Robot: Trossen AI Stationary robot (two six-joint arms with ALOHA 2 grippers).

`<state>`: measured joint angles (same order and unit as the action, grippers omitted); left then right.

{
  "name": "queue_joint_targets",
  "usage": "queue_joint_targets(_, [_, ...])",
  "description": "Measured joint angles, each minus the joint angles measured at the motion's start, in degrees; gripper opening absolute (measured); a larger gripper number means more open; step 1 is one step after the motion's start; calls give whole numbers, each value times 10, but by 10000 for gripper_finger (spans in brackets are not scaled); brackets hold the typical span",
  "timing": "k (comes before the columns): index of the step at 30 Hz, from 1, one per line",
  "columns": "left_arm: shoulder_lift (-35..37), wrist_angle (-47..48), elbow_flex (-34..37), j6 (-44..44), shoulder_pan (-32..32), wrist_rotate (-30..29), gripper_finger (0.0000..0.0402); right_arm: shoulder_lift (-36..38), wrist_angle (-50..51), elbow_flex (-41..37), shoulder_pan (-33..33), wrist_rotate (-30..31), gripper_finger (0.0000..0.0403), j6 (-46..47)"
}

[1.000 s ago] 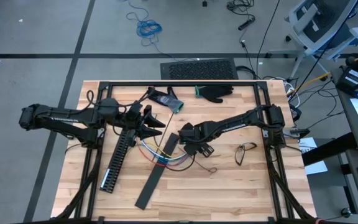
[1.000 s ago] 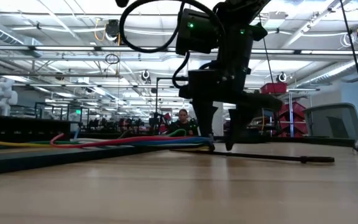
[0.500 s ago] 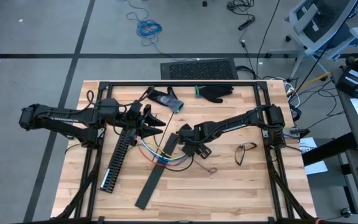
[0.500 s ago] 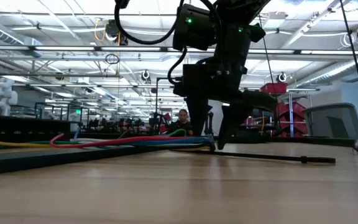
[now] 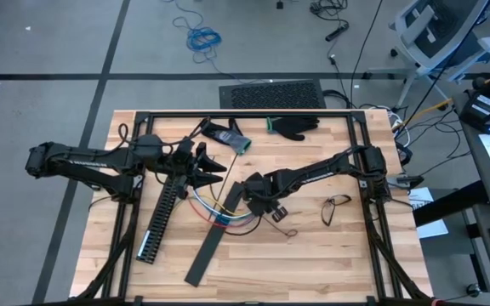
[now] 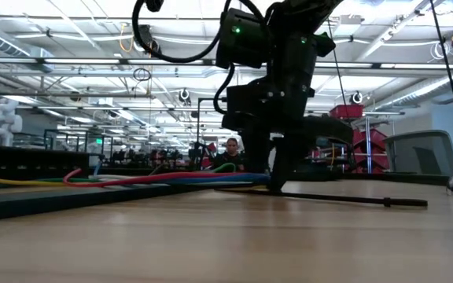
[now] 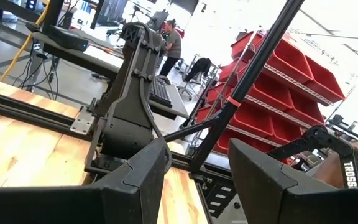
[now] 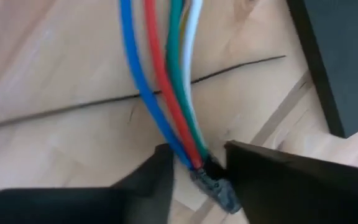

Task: Ziptie cables
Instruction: Put the cable wire on the table

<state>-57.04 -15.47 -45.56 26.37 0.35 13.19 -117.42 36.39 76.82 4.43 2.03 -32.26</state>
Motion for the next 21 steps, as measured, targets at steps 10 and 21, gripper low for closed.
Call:
queue_joint_targets(10, [0, 2, 0, -17, 0, 0, 173, 19, 43, 18, -9, -11, 17, 102])
queue_joint_targets(21, [1, 19, 0, -18, 0, 21, 173, 22, 111, 136, -61, -136, 16, 271])
